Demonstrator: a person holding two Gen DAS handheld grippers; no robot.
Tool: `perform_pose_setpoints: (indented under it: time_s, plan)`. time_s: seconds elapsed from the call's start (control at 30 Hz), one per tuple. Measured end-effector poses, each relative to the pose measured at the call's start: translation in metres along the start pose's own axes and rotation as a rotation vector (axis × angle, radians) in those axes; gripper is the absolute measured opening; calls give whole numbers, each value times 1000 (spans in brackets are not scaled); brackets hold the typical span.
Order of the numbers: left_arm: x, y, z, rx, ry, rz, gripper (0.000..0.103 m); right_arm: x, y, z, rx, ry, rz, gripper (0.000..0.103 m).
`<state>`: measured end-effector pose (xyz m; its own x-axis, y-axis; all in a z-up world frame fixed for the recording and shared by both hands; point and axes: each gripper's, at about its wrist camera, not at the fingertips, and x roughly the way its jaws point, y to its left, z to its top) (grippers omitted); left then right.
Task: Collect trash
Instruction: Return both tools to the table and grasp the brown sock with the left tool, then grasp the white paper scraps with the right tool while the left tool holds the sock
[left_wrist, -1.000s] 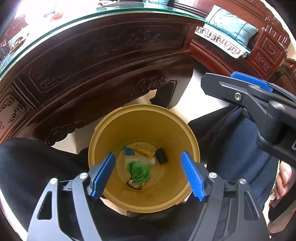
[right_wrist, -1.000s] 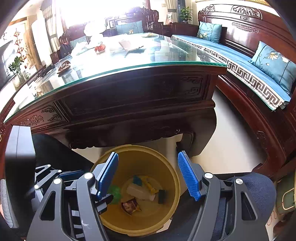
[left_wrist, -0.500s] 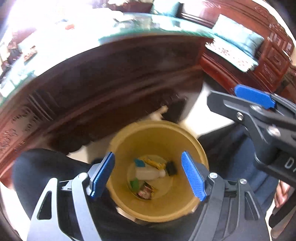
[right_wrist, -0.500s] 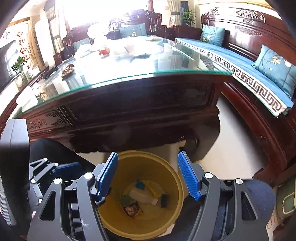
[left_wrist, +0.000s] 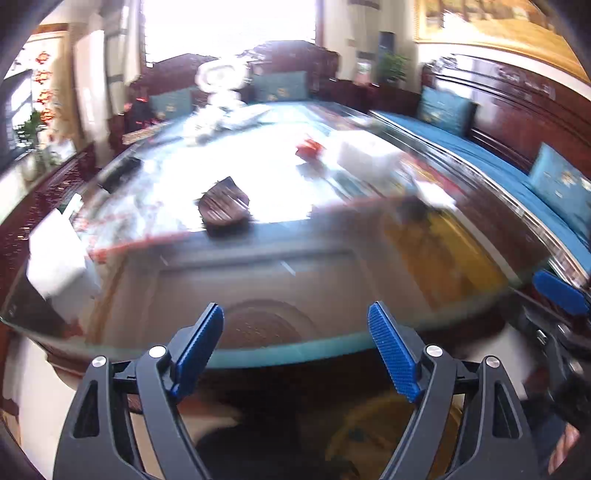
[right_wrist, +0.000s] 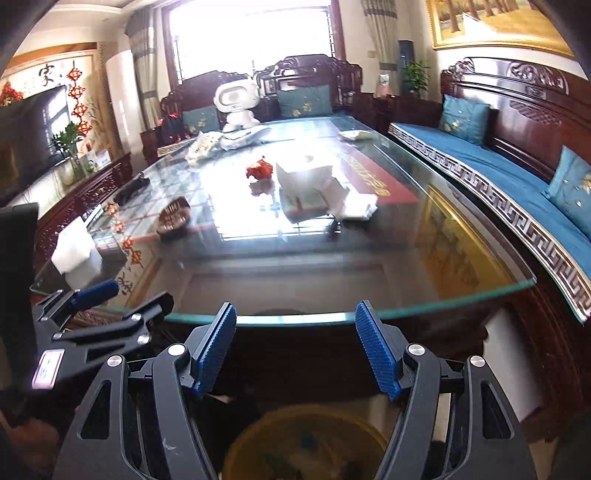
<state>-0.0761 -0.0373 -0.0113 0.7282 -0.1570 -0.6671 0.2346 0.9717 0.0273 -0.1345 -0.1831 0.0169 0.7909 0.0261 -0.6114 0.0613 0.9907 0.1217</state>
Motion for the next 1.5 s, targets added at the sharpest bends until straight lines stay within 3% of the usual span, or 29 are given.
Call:
perform_pose_setpoints:
  time_s: [0.33,0.47,0.57,0.93,1.0,1.13,1.3,1.5]
  plan:
    - [87,52,74,-70,43,104,80,61,19,46,-38,38,52,66]
    - [121,66,86,-119,102,85,80,77,17,50,-42,54,54,66]
    - [135,71,90,-165,145,25,80,89,15,57,-41,60,54,66]
    - [152,68,107,-169,162,22,78,112,6,60,-37,93,58,68]
    - [151,65,108,-151,160,29,62,113,4,59,-30,98,57,68]
    - [151,59,110,-126,160,17,46,114,-2,61,-20,98,44,68]
    - [150,55,110,-134,171,-44,18,111,-10,61,3,96,26,68]
    - [142,35,107,-101,175,-127,12,110,-29,62,38,94,-15,70]
